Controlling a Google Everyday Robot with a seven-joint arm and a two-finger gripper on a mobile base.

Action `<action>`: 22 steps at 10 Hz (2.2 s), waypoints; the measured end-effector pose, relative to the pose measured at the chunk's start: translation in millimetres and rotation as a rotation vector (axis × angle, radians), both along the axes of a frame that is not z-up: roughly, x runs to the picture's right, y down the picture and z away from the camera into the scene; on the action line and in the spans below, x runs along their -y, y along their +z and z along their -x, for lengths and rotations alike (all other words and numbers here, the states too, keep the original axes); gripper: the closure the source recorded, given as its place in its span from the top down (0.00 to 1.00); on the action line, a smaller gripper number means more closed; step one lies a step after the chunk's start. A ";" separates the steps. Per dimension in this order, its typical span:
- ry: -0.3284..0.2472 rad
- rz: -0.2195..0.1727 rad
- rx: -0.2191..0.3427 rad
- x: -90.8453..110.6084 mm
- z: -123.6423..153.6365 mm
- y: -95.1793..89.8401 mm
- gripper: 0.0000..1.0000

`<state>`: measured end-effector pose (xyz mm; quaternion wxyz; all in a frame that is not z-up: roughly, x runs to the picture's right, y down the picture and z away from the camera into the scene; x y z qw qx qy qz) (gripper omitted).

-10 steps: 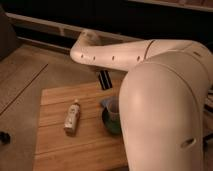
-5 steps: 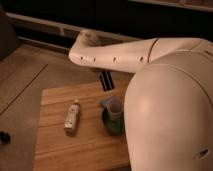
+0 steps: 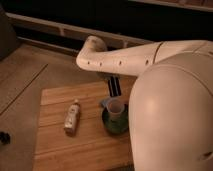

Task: Place the eraser in the ceramic cup

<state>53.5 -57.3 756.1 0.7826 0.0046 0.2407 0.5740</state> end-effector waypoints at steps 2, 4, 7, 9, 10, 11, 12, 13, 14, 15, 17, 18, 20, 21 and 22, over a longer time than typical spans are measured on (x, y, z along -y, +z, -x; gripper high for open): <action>0.024 0.011 -0.022 -8.6 -6.4 0.4 0.00; 0.044 0.029 -0.041 -19.2 -8.3 6.1 0.00; 0.083 0.041 -0.079 -27.4 -17.6 15.5 0.00; 0.118 0.058 -0.091 -36.0 -18.2 25.2 0.00; 0.130 0.072 -0.083 -42.1 -12.5 30.5 0.00; 0.131 0.072 -0.084 -41.9 -13.4 30.3 0.00; 0.131 0.072 -0.084 -42.2 -13.6 30.5 0.00; 0.129 0.072 -0.083 -42.1 -12.4 30.6 0.00; 0.129 0.072 -0.084 -42.0 -12.8 30.3 0.00; 0.131 0.079 -0.084 -45.2 -12.9 31.1 0.00; 0.137 0.108 -0.081 -59.4 -16.0 33.1 0.00; 0.138 0.113 -0.083 -61.8 -19.1 33.1 0.00; 0.133 0.112 -0.090 -61.8 -26.9 33.3 0.00; 0.129 0.106 -0.092 -59.1 -28.9 33.0 0.00; 0.124 0.099 -0.092 -56.0 -30.0 33.2 0.00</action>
